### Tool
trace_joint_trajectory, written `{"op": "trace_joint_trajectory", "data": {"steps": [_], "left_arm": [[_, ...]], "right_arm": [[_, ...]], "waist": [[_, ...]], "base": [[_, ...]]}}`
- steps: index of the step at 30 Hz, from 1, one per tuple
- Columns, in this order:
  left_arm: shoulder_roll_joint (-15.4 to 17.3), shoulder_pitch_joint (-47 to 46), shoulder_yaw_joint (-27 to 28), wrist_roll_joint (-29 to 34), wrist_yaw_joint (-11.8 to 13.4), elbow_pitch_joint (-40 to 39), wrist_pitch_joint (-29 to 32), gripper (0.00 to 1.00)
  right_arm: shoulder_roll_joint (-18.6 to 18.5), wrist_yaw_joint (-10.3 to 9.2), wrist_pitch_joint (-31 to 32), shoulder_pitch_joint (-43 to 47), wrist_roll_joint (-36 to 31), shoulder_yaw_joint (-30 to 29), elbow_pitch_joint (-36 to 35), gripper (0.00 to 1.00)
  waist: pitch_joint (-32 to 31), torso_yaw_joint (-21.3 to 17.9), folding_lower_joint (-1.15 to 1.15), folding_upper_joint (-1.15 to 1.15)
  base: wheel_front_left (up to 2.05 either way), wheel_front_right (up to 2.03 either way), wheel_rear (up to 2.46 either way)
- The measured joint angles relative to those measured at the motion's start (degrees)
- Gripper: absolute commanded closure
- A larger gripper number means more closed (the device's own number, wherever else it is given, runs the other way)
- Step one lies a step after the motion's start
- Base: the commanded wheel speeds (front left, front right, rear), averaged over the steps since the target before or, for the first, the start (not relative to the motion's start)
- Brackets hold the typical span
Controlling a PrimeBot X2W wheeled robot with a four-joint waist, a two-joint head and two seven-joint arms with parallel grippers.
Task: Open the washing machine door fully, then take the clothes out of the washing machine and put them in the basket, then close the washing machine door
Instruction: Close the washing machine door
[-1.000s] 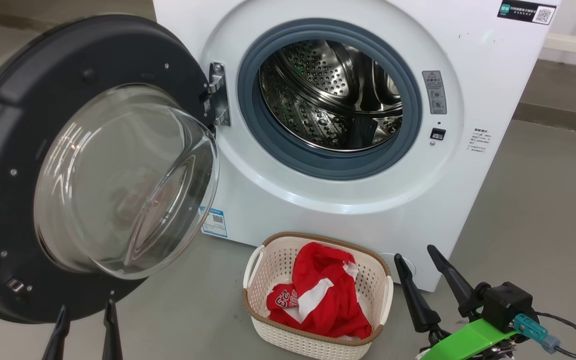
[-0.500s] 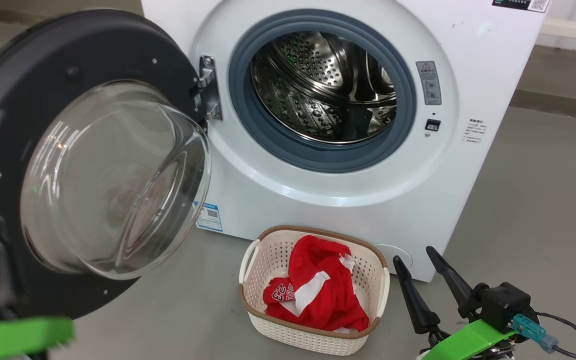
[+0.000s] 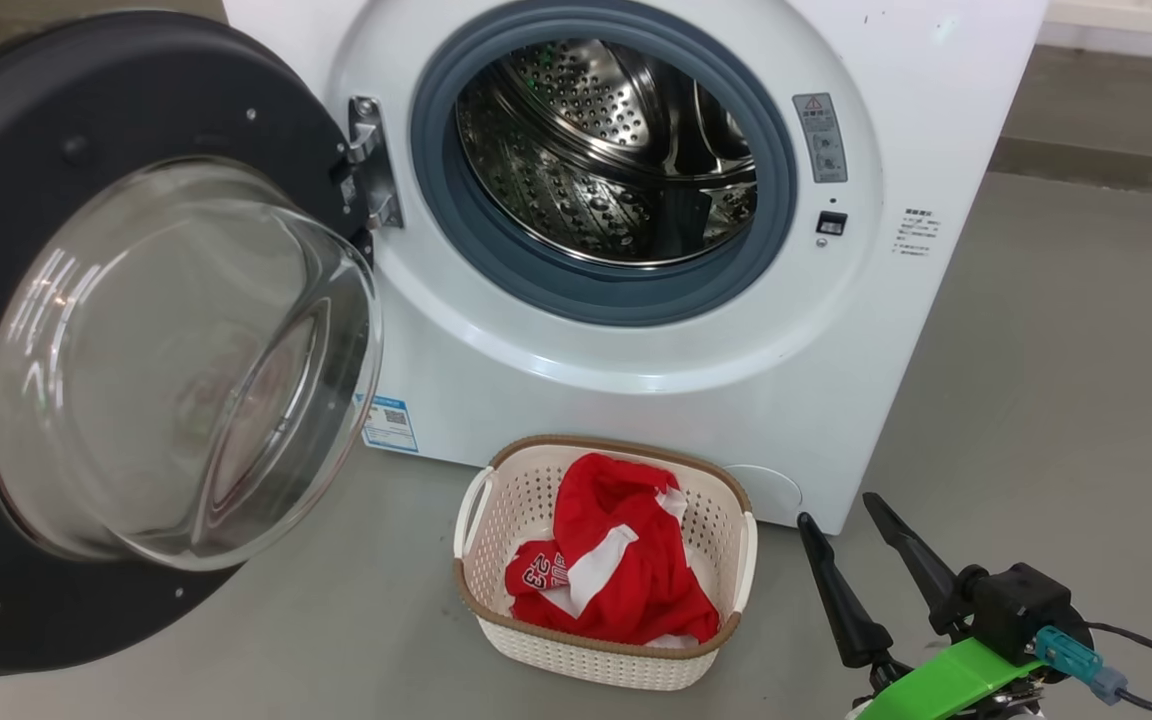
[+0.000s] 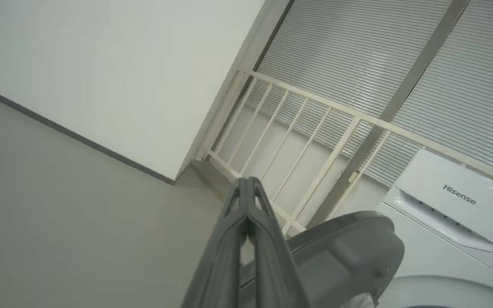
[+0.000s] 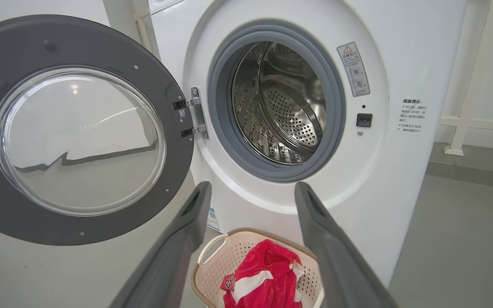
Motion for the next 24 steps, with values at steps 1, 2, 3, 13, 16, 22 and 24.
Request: {"op": "trace_joint_trajectory", "data": {"steps": [1,2,3,13,16,22,24], "left_arm": [[0.4,-1.2,0.6,-0.8,0.4,2.3,1.0,1.00],[0.8,-2.4,1.3,-1.6,0.8,4.6,2.2,1.00],[1.3,-3.6,2.2,-2.8,0.9,6.8,3.2,1.00],[4.3,-9.9,5.8,-12.3,0.6,20.2,19.7,1.00],[5.8,-9.8,5.5,-13.2,-0.3,21.8,24.4,1.00],[7.5,-9.8,4.9,-15.0,-2.9,22.3,31.8,1.00],[7.5,-9.6,4.6,-15.5,-3.8,21.9,34.1,1.00]], "right_arm": [[0.0,0.00,0.0,-0.1,0.0,0.0,0.0,0.00],[-0.1,0.00,0.0,-0.2,0.0,0.0,0.0,0.00],[-0.1,0.00,0.0,-0.3,0.0,0.0,0.0,0.00],[-0.3,0.00,0.0,-1.1,0.0,-0.2,0.0,0.00],[-0.4,0.00,0.0,-1.1,0.0,-0.2,0.0,0.00],[-0.4,0.00,0.0,-1.1,0.0,-0.3,0.0,0.00],[-0.4,0.00,0.0,-1.1,0.0,-0.4,0.0,0.00]], "waist": [[0.1,-0.1,0.00,0.00],[0.2,-0.3,0.00,0.00],[0.3,-0.4,0.00,0.00],[0.7,-1.6,0.00,0.00],[0.8,-1.8,0.00,0.00],[0.9,-2.0,0.00,0.00],[0.8,-1.9,0.00,0.00]], "base": [[0.00,0.00,0.00],[0.00,0.00,0.00],[0.00,0.00,0.00],[0.00,0.00,0.00],[0.00,0.00,0.00],[0.00,0.00,0.00],[0.00,0.00,0.00]]}}
